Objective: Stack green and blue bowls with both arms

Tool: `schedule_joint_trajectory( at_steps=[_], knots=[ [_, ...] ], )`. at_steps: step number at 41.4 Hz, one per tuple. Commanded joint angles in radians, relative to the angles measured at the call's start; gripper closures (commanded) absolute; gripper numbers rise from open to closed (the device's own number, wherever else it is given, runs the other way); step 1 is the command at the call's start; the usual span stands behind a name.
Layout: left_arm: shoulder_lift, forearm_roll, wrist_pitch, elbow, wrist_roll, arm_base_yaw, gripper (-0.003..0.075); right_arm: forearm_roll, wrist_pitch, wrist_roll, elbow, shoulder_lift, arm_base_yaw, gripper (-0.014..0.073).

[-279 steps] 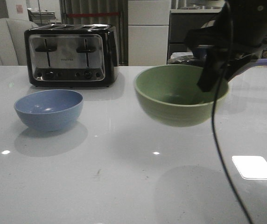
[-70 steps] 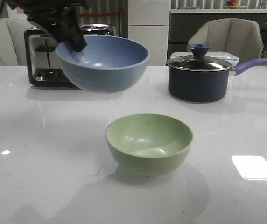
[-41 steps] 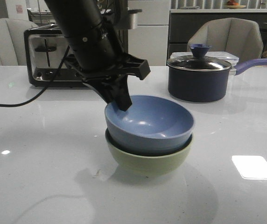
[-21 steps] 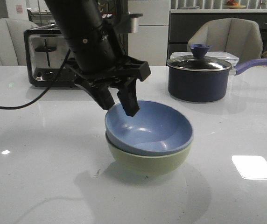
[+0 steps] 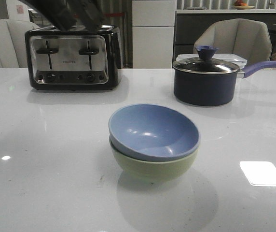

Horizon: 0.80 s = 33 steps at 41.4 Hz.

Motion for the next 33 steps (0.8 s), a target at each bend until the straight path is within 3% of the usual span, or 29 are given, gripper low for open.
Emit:
schedule_joint_trajectory(
  at_steps=[1,19,26,33],
  knots=[
    [-0.137,-0.001,-0.059,0.058,0.003,-0.007,0.0276,0.006,-0.06,-0.01,-0.026,-0.002,0.0,0.0126],
    [-0.546,0.044,-0.079,0.409,-0.012,-0.007,0.0276,0.011,-0.047,-0.01,-0.026,-0.002,0.0,0.0126],
    [-0.643,0.164,-0.084,0.478,-0.143,-0.007,0.0276,0.011,-0.033,-0.009,-0.026,-0.002,-0.001,0.0126],
    [-0.662,0.178,-0.107,0.5,-0.159,-0.007,0.0276,0.002,-0.018,-0.002,-0.026,-0.002,-0.001,0.0126]
  ],
)
